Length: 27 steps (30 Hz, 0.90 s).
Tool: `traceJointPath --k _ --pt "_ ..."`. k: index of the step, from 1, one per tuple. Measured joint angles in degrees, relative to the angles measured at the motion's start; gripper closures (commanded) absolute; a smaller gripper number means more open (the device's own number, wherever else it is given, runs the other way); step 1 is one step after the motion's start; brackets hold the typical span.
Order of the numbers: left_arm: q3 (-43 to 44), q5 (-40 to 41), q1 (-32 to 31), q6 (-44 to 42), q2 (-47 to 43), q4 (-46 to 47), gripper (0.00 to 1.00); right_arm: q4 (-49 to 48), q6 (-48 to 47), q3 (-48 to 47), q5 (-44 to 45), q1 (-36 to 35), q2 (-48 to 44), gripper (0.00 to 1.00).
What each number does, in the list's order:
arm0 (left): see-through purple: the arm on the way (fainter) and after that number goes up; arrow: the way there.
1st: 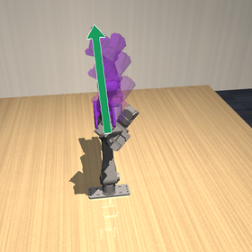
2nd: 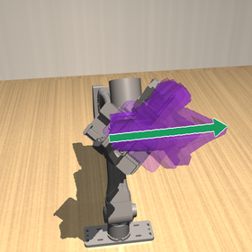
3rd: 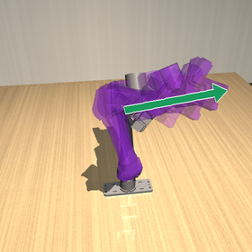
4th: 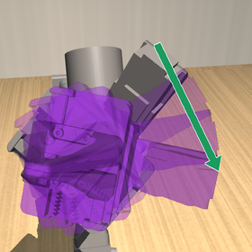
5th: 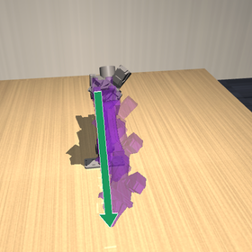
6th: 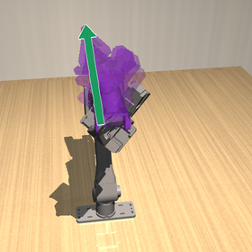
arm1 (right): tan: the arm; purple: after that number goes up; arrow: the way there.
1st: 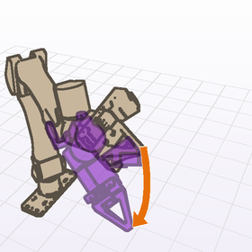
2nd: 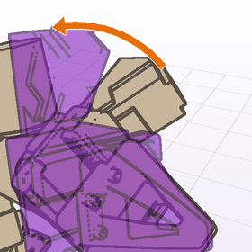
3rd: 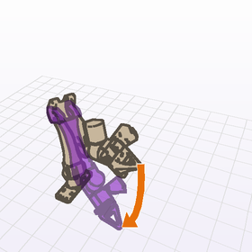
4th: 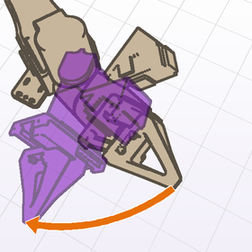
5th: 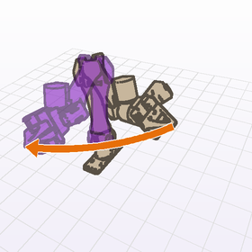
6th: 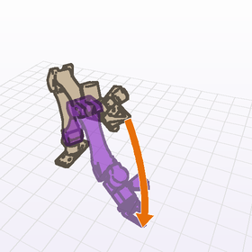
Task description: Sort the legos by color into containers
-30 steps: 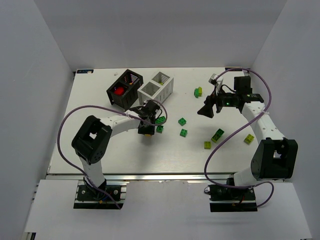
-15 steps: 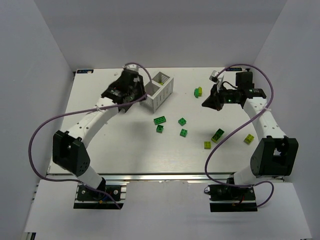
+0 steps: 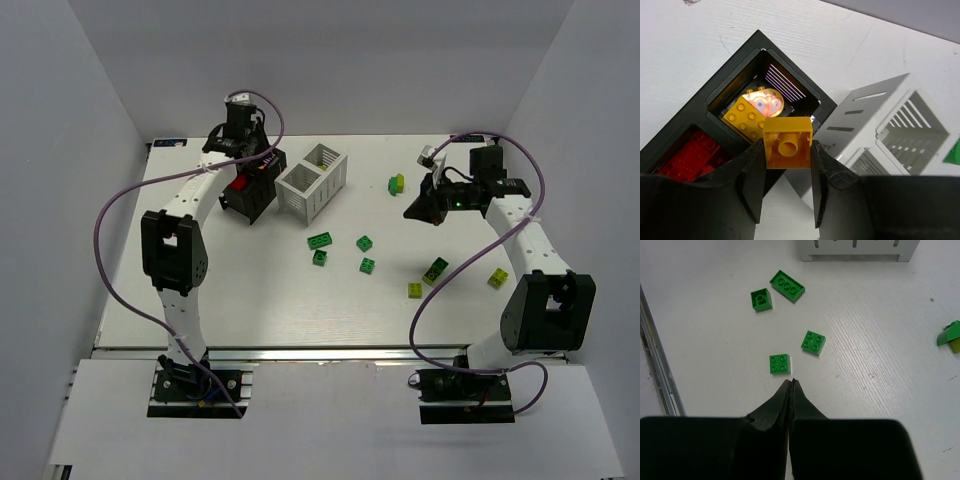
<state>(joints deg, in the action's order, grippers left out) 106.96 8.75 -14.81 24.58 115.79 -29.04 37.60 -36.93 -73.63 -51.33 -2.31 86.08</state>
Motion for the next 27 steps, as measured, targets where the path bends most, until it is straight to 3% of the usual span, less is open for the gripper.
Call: traceJointPath --k 3,6,9,11,15,20,22,24,25,27 --pt "0.7 0.4 0.1 -0.2 2.2 0.4 0.88 0.0 0.0 0.8 0.2 0.0 0.0 1.00" --pt "2.5 0.9 0.1 -0.2 4.5 0.5 0.76 0.1 0.0 1.2 0.2 0.0 0.0 1.00" --pt "3.8 1.7 0.1 -0.2 6.0 0.6 0.54 0.1 0.0 1.3 0.2 0.0 0.0 1.00" --pt "4.5 2.1 0.1 -0.4 6.4 0.3 0.40 0.1 0.0 1.3 0.2 0.0 -0.1 0.95" --pt "5.7 3.0 0.1 -0.6 6.8 0.0 0.33 0.2 -0.6 1.3 0.3 0.0 -0.1 0.82" --pt "7.1 4.0 0.1 -0.6 6.8 -0.7 0.32 0.8 -1.1 1.3 0.7 0.0 -0.1 0.75" --pt "7.5 4.2 0.1 -0.6 6.8 -0.9 0.47 1.4 -1.3 1.3 1.0 0.0 -0.1 0.54" --pt "7.5 4.1 0.1 -0.7 6.6 -0.9 0.74 1.7 -1.4 1.3 2.2 0.0 -0.2 0.11" --pt "7.4 3.9 0.1 -0.6 6.3 -0.9 0.94 1.3 -1.7 1.5 3.3 0.0 -0.5 0.11" --pt "4.7 2.9 0.1 -1.0 4.2 0.1 0.97 -1.3 -1.4 3.3 6.9 0.0 -2.2 0.11"
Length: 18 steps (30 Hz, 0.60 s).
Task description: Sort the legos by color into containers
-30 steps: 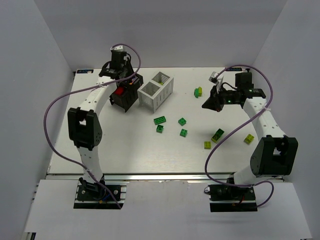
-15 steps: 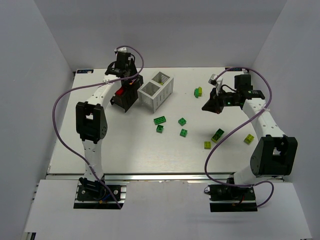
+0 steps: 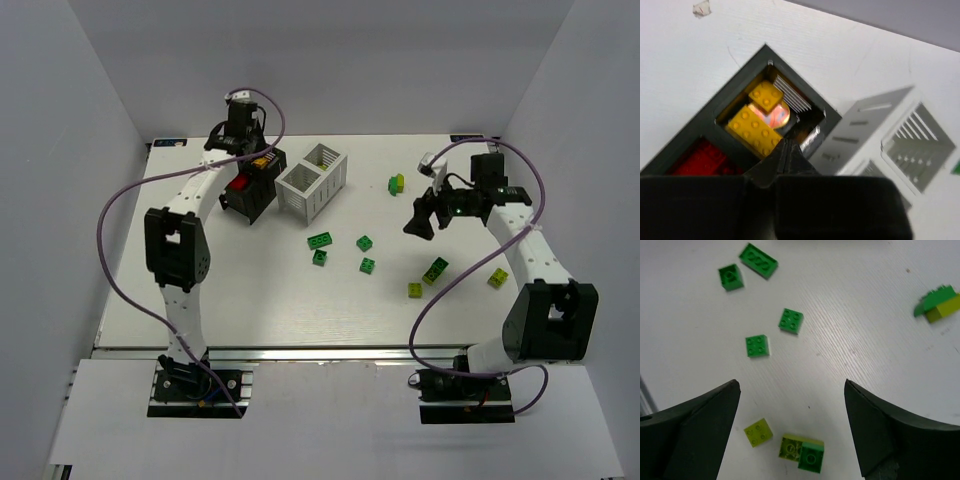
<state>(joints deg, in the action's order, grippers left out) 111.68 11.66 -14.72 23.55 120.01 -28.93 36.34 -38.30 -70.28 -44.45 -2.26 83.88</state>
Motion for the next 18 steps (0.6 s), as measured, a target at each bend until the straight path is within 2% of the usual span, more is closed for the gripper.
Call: traceJointPath --k 3,4,5,6,8,10,11,13,18 --pt "-11.7 -2.9 0.0 0.0 -8.7 3.4 0.65 -2.3 0.4 3.8 6.3 0.1 -3.3 0.11" --pt "-16.4 -4.0 0.0 0.3 -12.8 3.8 0.45 -2.2 0.3 4.1 8.3 0.2 -3.7 0.12" --pt "-21.4 -5.1 0.0 0.6 -16.9 5.2 0.39 -1.9 0.2 4.1 10.1 0.3 -3.6 0.16" --pt "-26.4 -6.3 0.0 1.2 -21.6 6.5 0.33 -1.4 -0.2 4.0 12.1 0.4 -3.1 0.24" --pt "-35.4 -8.6 0.0 2.8 -31.0 8.0 0.27 0.2 -0.6 3.8 15.7 0.7 -1.6 0.34" --pt "-42.2 -10.4 0.0 4.0 -38.8 10.6 0.26 2.1 -0.6 3.8 18.9 1.1 -0.2 0.33" --pt "-45.3 -11.1 0.0 4.8 -42.5 11.6 0.25 3.0 -0.6 3.8 20.3 1.2 0.2 0.30" --pt "-50.7 -12.2 0.0 6.0 -48.2 13.4 0.25 4.8 -0.8 3.9 22.8 1.5 0.6 0.12" --pt "-61.1 -13.9 0.0 9.4 -53.4 15.5 0.25 7.5 -1.9 4.1 27.0 1.5 1.0 0.11"
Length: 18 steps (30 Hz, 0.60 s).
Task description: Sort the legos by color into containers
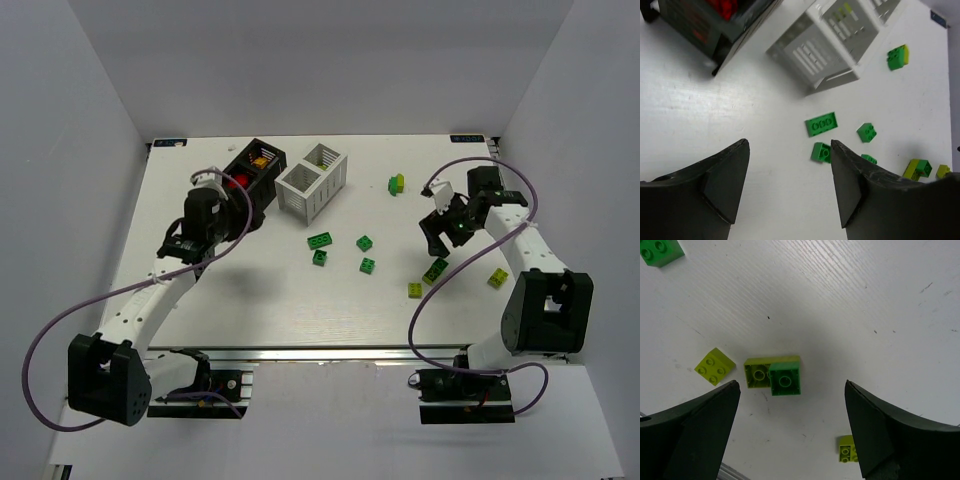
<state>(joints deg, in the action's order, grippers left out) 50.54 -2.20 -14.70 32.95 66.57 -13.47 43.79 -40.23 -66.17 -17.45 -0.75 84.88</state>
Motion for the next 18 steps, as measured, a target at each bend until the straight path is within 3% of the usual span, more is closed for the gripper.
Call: traceJointPath --k 5,18 --pt "-5.2 -1.4 0.0 2.5 0.3 0.2 0.24 0.3 -0.9 0.0 0.9 0.0 3.8 0.15" --pt "-6.7 -3.2 0.0 5.4 0.3 3.5 0.24 2.4 -4.9 0.8 1.5 0.0 9.8 0.30"
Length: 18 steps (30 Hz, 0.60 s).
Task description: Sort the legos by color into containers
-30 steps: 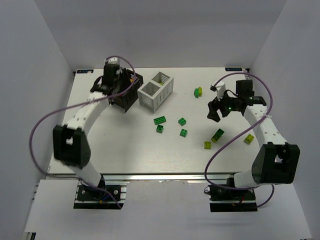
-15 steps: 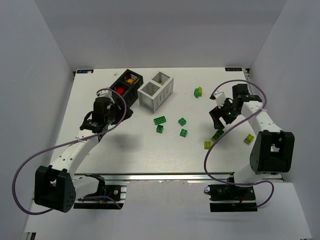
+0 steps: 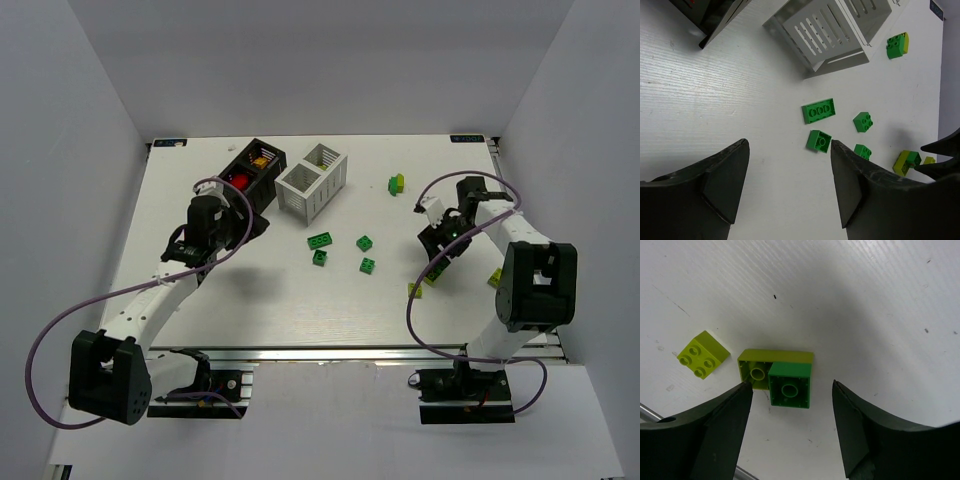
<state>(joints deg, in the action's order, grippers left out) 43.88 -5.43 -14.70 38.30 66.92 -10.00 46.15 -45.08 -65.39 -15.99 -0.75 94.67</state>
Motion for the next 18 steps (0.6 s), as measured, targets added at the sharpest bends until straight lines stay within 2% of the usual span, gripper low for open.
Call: traceJointPath --k 6,9,10,13,16,18 --pt "0.0 -0.4 0.0 0.5 0.0 0.3 0.24 0.0 -0.9 1.7 1.2 0.0 1.1 0.37" --pt "0.0 -1.1 0.0 0.8 0.1 1.0 0.24 0.0 -1.6 2.7 1.4 0.0 1.3 0.52" --pt "0.0 -1.5 0.0 1.0 0.2 1.4 0.24 -0.1 -2.0 2.9 1.4 0.0 1.3 0.67" --pt "0.0 -3.4 0.0 1.9 0.8 2.7 0.24 -0.1 -2.6 3.0 1.3 0.0 1.2 0.87" --pt "0.0 -6.7 -0.2 3.3 2.7 5.3 0.24 0.0 -3.2 2.9 0.7 0.0 1.0 0.94" --pt "0.0 -9.4 -0.8 4.8 4.4 7.7 0.23 0.4 -3.5 2.3 -0.3 0.0 0.5 0.95"
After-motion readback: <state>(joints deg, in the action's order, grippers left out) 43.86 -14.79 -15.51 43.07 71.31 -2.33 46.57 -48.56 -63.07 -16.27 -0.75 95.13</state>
